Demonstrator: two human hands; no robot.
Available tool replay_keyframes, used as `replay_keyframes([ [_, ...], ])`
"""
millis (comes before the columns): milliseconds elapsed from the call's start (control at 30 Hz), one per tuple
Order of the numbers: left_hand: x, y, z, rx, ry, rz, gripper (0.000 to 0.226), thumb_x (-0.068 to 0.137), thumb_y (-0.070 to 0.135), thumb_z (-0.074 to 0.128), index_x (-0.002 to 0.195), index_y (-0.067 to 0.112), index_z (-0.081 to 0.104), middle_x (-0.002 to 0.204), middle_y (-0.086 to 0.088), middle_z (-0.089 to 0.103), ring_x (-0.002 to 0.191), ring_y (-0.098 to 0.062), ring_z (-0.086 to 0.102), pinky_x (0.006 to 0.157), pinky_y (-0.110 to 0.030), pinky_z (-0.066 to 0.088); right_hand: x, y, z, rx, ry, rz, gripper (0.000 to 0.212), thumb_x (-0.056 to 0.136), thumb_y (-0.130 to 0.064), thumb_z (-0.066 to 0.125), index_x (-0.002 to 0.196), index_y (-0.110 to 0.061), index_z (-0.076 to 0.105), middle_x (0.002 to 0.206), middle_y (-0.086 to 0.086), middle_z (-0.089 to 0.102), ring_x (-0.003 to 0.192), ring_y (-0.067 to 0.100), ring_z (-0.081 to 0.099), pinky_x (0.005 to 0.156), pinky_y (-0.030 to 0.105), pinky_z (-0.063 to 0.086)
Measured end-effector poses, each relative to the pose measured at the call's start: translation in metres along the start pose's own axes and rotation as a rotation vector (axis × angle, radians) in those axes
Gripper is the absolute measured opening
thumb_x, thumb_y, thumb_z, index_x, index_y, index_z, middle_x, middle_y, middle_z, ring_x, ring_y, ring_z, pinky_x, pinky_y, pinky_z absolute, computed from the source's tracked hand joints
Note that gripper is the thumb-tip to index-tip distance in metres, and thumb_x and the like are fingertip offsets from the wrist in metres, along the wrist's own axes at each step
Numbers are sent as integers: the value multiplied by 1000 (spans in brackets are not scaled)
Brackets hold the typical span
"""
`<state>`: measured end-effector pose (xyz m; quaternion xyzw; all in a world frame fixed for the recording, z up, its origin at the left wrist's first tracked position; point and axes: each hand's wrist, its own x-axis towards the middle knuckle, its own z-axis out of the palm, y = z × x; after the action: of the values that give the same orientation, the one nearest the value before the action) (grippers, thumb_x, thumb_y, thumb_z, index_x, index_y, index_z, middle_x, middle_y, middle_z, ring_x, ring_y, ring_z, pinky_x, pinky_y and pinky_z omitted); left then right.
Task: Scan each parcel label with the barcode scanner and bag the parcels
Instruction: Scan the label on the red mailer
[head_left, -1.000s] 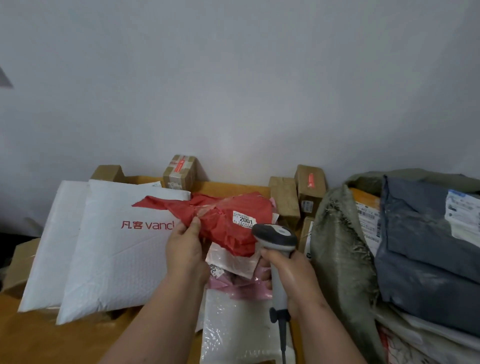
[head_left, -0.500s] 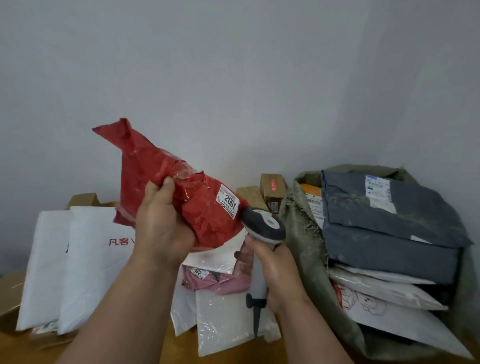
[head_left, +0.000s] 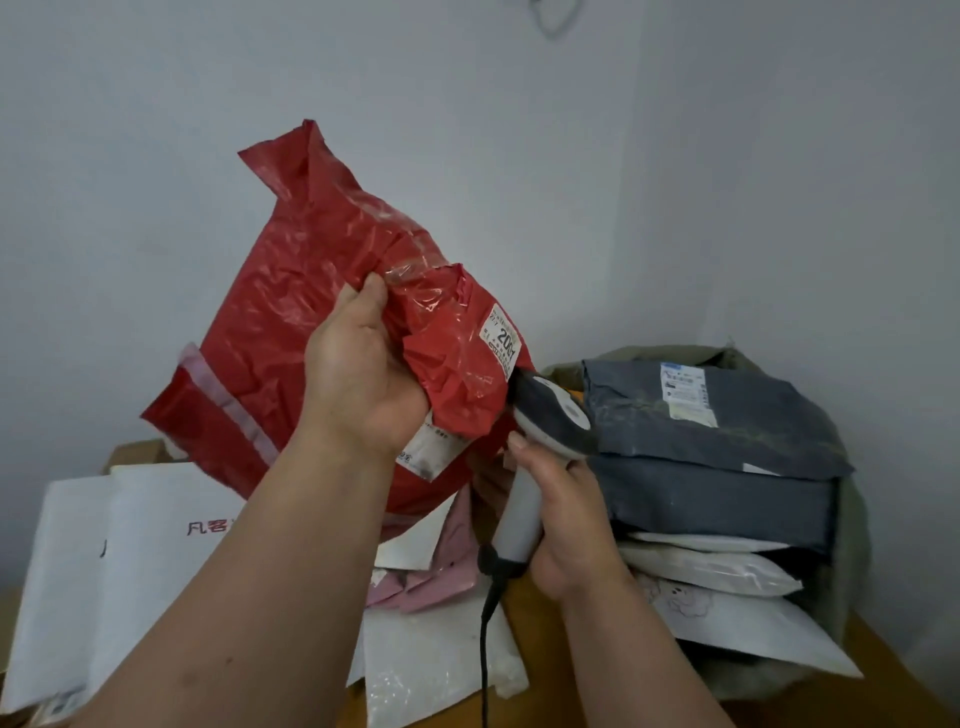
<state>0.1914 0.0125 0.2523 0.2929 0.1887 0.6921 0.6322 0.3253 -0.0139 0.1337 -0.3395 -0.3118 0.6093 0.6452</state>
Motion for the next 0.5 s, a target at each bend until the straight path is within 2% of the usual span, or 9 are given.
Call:
replay_keyframes([
  [133, 17, -26, 53, -8, -99, -44, 43, 107, 32, 35, 143, 16, 51, 136, -12, 61, 121, -31, 62, 98, -53, 50, 9, -34, -21, 31, 99, -95, 69, 59, -34, 82, 124, -16, 68, 106, 2, 77, 98, 19, 74, 76, 33, 60],
  [233, 32, -54, 103, -46, -219, -63, 44, 107, 31, 35, 143, 12, 51, 137, -16, 60, 124, -35, 59, 105, -56, 45, 20, -75, -45, 38, 160, -309, 65, 66, -30, 88, 127, -18, 67, 112, -5, 76, 104, 10, 71, 86, 29, 58],
  [300, 43, -72, 137, -96, -312, -95, 43, 108, 31, 34, 135, 6, 56, 127, -20, 65, 114, -36, 65, 100, -55, 49, 28, -106, -66, -17, 191, -498, 54, 75, -26, 81, 126, -23, 66, 115, -15, 74, 109, 4, 67, 86, 19, 55],
  [367, 56, -90, 165, -149, -380, -116, 40, 108, 29, 32, 119, 3, 60, 105, -21, 71, 95, -35, 71, 88, -52, 57, 37, -137, -87, -87, 229, -673, 55, 78, -24, 75, 131, -22, 62, 117, -22, 71, 112, -3, 64, 85, 9, 50],
  [433, 71, -108, 181, -180, -377, -100, 38, 108, 26, 33, 113, 1, 62, 98, -21, 72, 91, -34, 71, 86, -50, 58, 46, -158, -107, -129, 288, -804, 63, 78, -21, 75, 137, -13, 56, 121, -19, 69, 115, -4, 62, 88, 8, 49],
  [500, 89, -129, 180, -170, -331, -121, 36, 106, 24, 37, 113, 2, 64, 107, -20, 71, 101, -34, 69, 95, -53, 53, 57, -167, -128, -188, 322, -865, 65, 76, -19, 78, 137, -11, 56, 123, -16, 68, 115, -2, 63, 90, 12, 51],
])
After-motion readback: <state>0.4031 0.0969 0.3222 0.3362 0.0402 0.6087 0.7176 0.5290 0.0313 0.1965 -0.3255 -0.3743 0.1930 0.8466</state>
